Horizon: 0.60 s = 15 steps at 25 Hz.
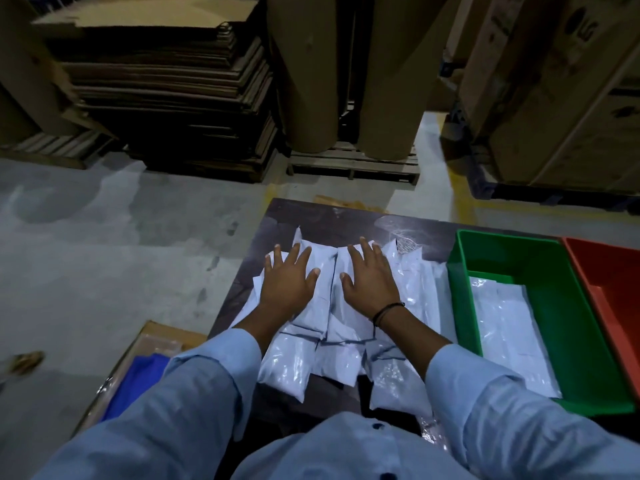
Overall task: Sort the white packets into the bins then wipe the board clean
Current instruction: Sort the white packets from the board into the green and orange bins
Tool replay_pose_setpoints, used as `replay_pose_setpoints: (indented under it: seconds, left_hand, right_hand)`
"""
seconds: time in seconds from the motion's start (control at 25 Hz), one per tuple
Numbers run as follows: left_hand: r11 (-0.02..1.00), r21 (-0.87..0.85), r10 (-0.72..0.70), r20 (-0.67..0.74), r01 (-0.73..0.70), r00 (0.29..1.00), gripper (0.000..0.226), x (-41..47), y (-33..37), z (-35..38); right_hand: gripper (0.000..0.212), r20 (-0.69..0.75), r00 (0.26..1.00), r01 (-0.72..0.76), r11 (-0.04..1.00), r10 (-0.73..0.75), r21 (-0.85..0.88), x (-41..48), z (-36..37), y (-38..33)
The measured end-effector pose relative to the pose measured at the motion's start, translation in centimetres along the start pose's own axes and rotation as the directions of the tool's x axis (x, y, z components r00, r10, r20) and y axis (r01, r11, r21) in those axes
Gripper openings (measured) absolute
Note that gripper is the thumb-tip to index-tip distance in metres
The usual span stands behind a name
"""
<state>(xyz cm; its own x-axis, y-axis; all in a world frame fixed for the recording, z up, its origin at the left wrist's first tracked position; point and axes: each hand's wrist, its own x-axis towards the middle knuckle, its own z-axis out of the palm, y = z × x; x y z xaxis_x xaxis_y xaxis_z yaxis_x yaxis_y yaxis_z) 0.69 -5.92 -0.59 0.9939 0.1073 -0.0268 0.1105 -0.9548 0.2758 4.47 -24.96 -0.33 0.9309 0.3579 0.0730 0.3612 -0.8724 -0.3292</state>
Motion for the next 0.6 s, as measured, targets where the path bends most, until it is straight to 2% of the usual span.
replay_pose_setpoints:
  seconds: [0.16, 0.32, 0.44, 0.6]
  left_hand:
    - [1.0, 0.014, 0.016, 0.077, -0.017, 0.997, 0.066, 0.0, -0.1, 1.7]
    - [0.998, -0.048, -0.034, 0.179, 0.043, 0.983, 0.069, 0.0, 0.5, 3.3]
    - [0.994, -0.086, -0.05, 0.179, 0.066, 0.983, 0.075, -0.5, 0.2, 4.7]
    - [0.996, -0.084, -0.021, 0.149, 0.034, 0.989, 0.084, -0.6, -0.7, 5.7]
  right_hand:
    - [0.068, 0.128, 0.99, -0.052, 0.993, 0.065, -0.104, 0.3, 2.0, -1.4]
    - [0.072, 0.21, 0.958, -0.157, 0.969, 0.196, -0.19, 0.5, 3.6, -2.1]
    - [0.076, 0.237, 0.944, -0.17, 0.954, 0.23, -0.247, 0.0, 4.3, -1.7]
    - [0.078, 0.259, 0.94, -0.165, 0.959, 0.223, -0.229, -0.2, 4.9, -0.7]
